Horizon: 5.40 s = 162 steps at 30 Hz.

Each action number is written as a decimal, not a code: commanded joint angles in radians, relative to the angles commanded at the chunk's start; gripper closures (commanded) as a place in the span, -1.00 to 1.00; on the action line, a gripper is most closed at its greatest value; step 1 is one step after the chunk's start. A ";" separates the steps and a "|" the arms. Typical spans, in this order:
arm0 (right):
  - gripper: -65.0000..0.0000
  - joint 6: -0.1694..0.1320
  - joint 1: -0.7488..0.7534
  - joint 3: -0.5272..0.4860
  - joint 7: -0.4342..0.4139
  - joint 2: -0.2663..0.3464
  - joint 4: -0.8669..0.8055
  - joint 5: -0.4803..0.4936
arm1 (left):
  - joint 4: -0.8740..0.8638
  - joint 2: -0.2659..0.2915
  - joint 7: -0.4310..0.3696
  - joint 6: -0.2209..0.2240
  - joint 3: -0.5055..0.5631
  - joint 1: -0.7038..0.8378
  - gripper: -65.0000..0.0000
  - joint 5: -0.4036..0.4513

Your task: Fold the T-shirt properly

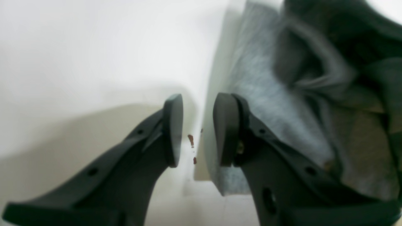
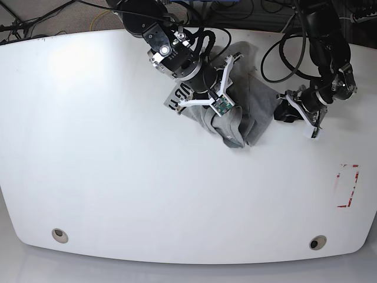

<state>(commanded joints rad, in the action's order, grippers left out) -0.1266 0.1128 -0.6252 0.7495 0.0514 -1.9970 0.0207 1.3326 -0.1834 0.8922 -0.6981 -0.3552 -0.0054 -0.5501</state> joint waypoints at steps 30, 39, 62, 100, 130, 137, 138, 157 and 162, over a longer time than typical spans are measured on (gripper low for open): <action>0.94 0.000 -0.097 -0.051 -0.005 -0.114 0.187 0.000 | 0.077 0.046 0.005 0.000 0.055 0.109 0.49 -0.006; 0.93 0.000 -0.112 -0.051 -0.005 -0.130 0.230 0.000 | 0.077 0.041 0.005 0.000 0.055 0.112 0.49 -0.006; -0.58 0.006 -0.074 -0.106 -0.002 -0.144 0.103 -0.008 | 0.078 0.020 0.005 0.000 0.055 0.109 0.49 -0.008; 0.18 0.011 0.101 0.075 -0.006 0.150 -0.031 0.155 | 0.292 -0.184 0.135 0.000 0.109 0.133 0.49 -0.632; 0.36 -0.048 0.106 0.255 -0.138 0.178 0.183 0.155 | 0.330 0.020 0.092 0.000 0.292 0.183 0.49 -0.141; 0.36 -0.048 0.106 0.255 -0.213 0.180 0.269 0.155 | 0.351 -0.035 0.091 0.000 0.287 0.172 0.49 -0.137; 0.36 -0.049 0.110 0.255 -0.216 0.183 0.272 0.155 | 0.353 -0.046 0.089 0.000 0.287 0.172 0.49 -0.135; 0.36 -0.049 0.146 0.252 -0.213 0.183 0.212 0.158 | 0.235 -0.144 0.094 0.000 0.287 -0.051 0.49 0.057; 0.34 -0.046 0.161 0.253 -0.184 0.180 0.112 0.166 | 0.342 -0.178 0.101 0.000 0.285 -0.054 0.49 -0.018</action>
<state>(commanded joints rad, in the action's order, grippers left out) -0.1726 0.2739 -0.3721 0.5654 0.2309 -1.8850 0.1864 1.6747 -0.3613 0.9935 -0.6981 -0.0698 -0.0591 -0.5685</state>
